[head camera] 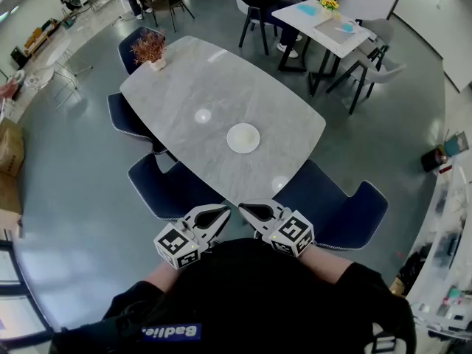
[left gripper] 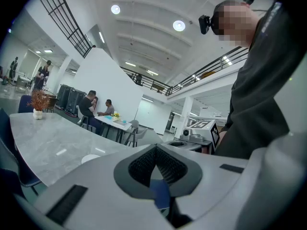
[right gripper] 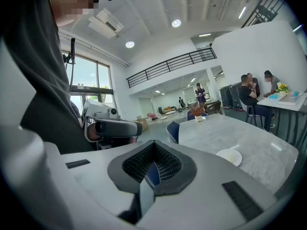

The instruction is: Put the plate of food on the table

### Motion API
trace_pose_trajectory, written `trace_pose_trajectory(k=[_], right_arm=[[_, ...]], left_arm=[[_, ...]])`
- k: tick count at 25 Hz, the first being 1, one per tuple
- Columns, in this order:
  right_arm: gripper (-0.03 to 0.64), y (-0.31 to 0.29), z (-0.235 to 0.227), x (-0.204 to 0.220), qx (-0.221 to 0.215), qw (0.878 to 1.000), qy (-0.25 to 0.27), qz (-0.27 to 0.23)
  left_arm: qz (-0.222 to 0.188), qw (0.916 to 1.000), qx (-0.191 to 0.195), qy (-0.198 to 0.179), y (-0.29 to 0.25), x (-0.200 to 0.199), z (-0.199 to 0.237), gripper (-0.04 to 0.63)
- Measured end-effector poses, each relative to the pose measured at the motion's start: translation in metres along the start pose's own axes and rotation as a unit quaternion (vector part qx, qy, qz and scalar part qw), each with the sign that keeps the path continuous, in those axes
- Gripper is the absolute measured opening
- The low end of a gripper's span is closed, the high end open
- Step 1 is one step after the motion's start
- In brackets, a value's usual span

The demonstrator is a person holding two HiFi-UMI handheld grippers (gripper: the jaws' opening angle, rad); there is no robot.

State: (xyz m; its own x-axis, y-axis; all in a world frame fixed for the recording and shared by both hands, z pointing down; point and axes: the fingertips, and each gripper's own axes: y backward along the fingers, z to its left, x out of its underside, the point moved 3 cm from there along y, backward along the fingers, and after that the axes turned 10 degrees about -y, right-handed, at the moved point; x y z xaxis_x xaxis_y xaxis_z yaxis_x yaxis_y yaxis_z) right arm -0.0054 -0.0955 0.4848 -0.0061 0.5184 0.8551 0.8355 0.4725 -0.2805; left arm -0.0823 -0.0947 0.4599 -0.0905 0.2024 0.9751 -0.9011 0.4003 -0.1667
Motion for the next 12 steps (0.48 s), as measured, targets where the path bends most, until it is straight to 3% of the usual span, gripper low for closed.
trace_pose_trajectory(k=[12], right_arm=[[0.008, 0.0003, -0.0032, 0.0009, 0.0, 1.0, 0.0, 0.0]], left_arm=[[-0.002, 1.0, -0.001, 0.001, -0.0028, 0.002, 0.001, 0.008]])
